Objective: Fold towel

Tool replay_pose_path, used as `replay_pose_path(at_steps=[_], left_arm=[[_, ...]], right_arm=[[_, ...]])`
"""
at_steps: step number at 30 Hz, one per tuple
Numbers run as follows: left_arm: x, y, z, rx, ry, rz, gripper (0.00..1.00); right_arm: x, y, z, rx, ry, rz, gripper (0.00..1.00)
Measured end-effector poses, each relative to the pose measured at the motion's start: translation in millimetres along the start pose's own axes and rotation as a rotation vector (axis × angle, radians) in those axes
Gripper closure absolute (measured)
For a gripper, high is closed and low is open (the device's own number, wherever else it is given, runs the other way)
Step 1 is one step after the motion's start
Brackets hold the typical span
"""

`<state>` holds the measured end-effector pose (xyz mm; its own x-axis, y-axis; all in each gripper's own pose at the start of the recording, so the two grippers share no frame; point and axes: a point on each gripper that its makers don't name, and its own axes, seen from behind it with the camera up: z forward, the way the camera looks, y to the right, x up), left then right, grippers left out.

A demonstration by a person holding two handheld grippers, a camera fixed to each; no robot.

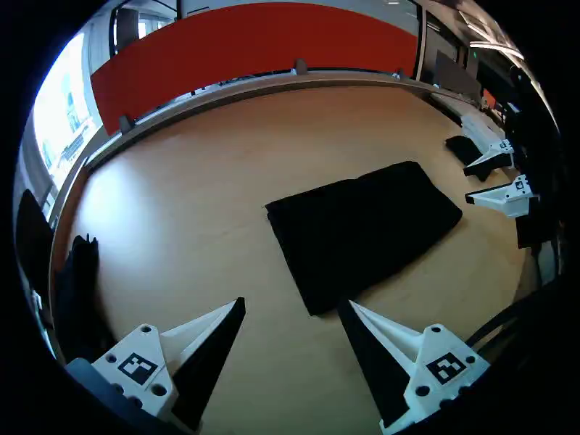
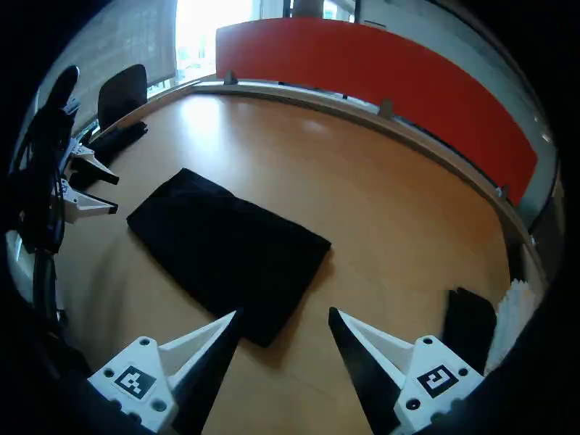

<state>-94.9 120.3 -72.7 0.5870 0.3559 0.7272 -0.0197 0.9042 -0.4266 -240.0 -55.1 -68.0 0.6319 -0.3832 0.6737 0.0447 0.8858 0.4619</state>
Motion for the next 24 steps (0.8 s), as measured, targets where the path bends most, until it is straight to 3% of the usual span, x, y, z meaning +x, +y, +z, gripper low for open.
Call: replay_pose_path(at_steps=[9, 24], left_arm=[[-13, 2.8, -6.8, 0.006, -0.003, -0.036, 0.05], [-26, -6.4, -18.3, 0.042, 0.001, -0.111, 0.05]], right_arm=[[-6, -2, -1.2, 0.002, -0.003, 0.007, 0.11], [-3, -6, 4.1, 0.045, -0.013, -0.052, 0.11]])
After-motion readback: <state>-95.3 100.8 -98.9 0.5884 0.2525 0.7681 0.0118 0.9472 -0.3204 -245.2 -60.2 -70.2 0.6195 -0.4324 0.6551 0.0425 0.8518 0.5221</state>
